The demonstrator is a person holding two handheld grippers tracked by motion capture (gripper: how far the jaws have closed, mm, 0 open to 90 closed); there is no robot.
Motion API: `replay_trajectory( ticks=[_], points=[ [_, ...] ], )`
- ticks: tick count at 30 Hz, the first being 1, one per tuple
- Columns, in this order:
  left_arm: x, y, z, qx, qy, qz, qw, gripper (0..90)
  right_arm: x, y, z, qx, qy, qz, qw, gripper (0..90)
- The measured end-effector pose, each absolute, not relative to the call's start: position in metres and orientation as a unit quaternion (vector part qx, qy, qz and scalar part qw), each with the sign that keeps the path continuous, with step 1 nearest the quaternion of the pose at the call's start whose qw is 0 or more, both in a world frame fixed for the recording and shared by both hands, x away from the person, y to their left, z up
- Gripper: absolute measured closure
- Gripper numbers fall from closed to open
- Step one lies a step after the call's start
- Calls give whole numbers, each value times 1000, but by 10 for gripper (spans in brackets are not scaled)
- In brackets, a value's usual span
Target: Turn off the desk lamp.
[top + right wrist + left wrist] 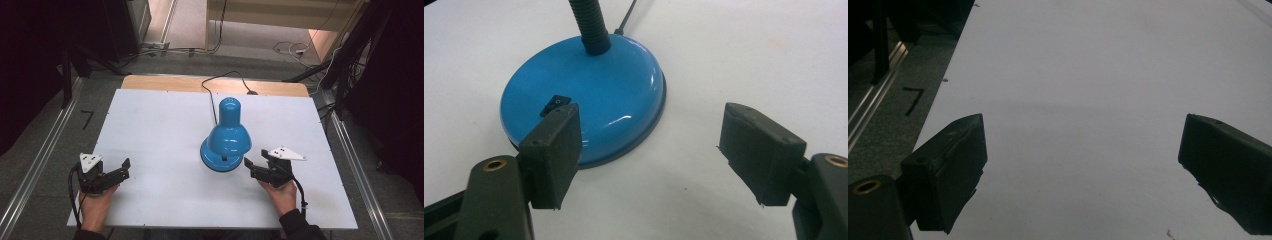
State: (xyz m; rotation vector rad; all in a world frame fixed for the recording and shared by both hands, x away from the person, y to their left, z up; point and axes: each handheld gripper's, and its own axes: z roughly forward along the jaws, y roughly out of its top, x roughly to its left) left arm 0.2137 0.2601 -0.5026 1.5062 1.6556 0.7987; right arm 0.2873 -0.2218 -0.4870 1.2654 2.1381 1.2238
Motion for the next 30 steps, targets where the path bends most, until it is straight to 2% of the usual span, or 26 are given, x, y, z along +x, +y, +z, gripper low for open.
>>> replay_trajectory(
  ticks=[17,30],
  points=[
    [214,260,-503,588,647,311,373,58,283,-243,-487,464,751,431,190,221],
    [214,260,-503,589,647,309,373,59,280,-275,-483,481,734,432,208,207]
  ],
)
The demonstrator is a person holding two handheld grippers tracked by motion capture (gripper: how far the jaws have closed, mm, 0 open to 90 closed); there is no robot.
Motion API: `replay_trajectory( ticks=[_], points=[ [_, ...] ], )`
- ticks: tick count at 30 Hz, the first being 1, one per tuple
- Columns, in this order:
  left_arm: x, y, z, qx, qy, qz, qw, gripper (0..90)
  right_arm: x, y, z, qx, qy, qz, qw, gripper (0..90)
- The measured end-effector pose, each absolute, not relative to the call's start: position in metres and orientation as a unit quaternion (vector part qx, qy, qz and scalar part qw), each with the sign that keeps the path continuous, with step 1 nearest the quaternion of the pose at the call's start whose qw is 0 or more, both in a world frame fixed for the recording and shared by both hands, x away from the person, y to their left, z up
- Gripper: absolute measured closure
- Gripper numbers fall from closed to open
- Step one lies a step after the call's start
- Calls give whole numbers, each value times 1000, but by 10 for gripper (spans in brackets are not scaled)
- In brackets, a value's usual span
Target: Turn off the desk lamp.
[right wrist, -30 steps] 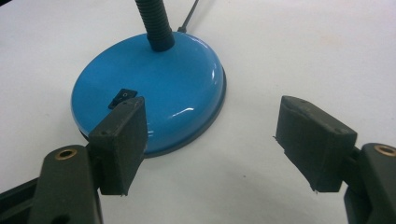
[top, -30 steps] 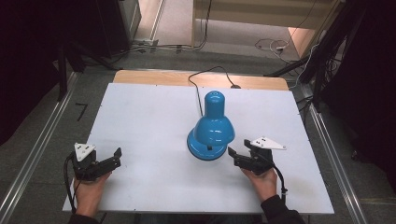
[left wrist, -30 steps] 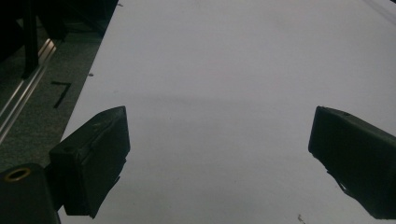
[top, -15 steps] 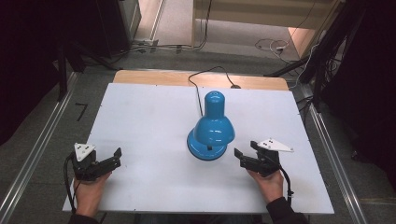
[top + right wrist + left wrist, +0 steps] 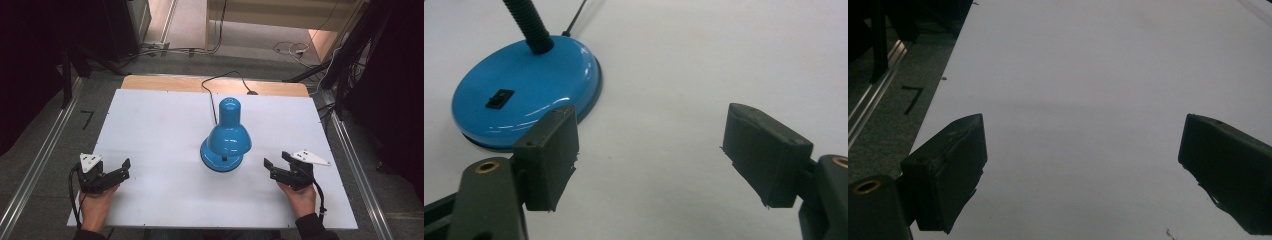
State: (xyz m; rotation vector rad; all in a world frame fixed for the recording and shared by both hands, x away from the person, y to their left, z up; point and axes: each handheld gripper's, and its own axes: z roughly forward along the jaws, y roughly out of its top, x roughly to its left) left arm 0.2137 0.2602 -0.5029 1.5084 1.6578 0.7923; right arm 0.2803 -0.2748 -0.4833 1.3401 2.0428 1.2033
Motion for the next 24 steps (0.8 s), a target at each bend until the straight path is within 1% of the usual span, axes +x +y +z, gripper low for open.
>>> replay_trajectory(
  ticks=[24],
  points=[
    [214,259,-503,589,647,308,373,58,267,-337,-489,526,708,411,233,192]
  ],
)
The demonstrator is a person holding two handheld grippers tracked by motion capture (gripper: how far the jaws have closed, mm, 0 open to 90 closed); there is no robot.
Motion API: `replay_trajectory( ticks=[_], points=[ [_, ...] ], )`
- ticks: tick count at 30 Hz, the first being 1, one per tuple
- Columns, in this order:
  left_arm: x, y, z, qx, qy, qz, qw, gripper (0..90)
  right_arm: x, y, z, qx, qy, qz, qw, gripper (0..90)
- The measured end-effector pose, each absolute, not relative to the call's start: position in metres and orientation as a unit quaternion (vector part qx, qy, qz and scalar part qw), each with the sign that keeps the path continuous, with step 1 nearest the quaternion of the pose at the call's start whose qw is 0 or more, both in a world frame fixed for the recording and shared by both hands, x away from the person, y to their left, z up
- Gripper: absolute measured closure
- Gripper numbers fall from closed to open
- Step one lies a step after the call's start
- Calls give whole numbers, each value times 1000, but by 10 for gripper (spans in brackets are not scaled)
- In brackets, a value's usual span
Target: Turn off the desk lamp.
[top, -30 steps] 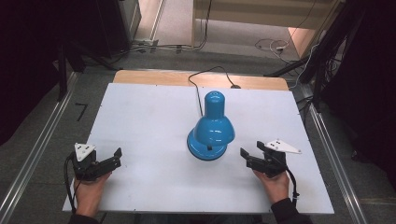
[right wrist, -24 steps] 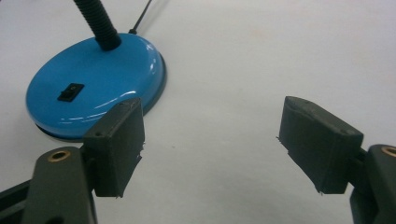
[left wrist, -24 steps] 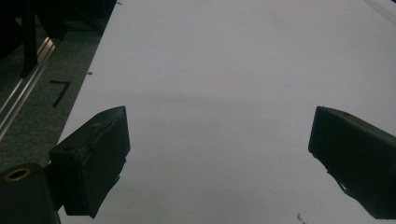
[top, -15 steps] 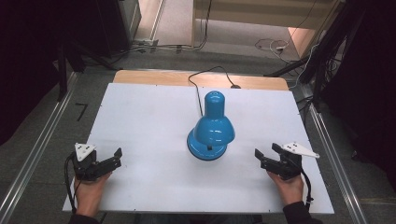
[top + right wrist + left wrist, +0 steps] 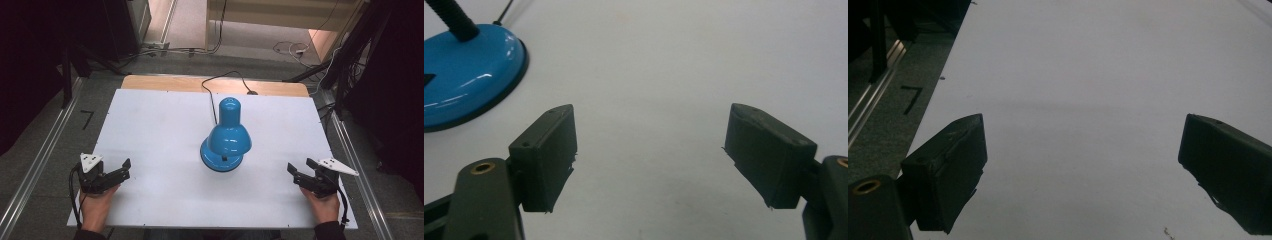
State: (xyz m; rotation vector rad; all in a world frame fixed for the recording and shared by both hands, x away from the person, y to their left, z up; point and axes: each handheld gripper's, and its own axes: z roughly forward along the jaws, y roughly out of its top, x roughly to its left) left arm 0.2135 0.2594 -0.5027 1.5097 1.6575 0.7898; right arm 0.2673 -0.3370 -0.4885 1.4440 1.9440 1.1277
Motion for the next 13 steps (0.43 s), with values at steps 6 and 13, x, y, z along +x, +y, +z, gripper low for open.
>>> replay_trajectory(
  ticks=[6,13],
  points=[
    [213,260,-502,589,647,308,373,59,262,-360,-495,548,699,386,247,189],
    [214,258,-502,592,645,308,373,58,269,-385,-507,583,688,341,264,169]
  ],
)
